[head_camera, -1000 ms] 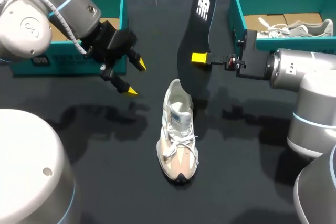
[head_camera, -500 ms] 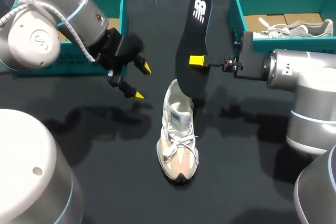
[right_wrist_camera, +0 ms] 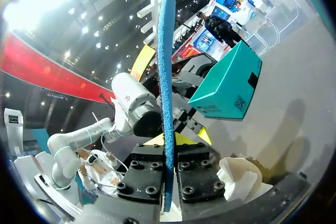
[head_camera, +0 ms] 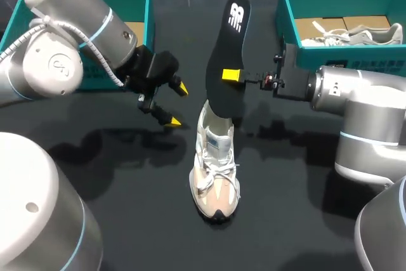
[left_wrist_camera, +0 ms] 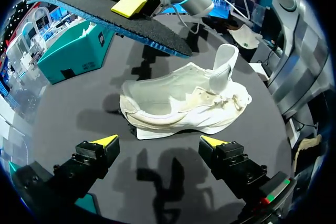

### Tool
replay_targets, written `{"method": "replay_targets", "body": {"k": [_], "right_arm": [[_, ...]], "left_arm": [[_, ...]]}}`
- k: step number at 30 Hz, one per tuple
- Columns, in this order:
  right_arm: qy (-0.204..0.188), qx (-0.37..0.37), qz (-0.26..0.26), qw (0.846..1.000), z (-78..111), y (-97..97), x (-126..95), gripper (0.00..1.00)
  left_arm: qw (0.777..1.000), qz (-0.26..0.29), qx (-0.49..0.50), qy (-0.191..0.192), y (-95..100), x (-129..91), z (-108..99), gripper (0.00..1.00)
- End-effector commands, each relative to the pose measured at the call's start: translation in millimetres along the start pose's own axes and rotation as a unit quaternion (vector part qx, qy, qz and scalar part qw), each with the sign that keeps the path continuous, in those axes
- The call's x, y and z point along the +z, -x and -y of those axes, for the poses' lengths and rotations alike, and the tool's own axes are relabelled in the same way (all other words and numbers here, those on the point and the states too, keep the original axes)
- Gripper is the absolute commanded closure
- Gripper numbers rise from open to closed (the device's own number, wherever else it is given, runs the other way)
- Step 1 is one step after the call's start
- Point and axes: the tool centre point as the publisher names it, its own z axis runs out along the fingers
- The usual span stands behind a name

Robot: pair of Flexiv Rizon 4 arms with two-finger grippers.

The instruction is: Take the shoe out of the shoebox, open the shoe tongue, remove and reinsert the insole, then place the shoe into the shoebox

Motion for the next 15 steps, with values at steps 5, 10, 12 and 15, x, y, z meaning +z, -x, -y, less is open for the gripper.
{"method": "replay_targets", "body": {"k": [5, 10, 12, 15], "right_arm": [[0.006, -0.013, 0.006, 1.000, 4.3, 15.6, 10, 1.00], [0.004, -0.014, 0.002, 1.000, 3.6, 22.8, 16, 1.00], [0.004, -0.014, 0.001, 1.000, 3.4, 24.6, 17, 1.00], [0.005, -0.016, 0.002, 1.000, 3.7, 26.7, 18, 1.00]], "left_arm": [[1.000, -0.007, 0.000, 0.007, 5.0, 27, 1, 0.00], [1.000, -0.007, 0.001, 0.010, 6.3, 33, 0, 0.00], [1.000, -0.006, 0.002, 0.011, 6.1, 36, 0, 0.00], [1.000, -0.005, 0.003, 0.013, 4.4, 39, 0, 0.00]]}}
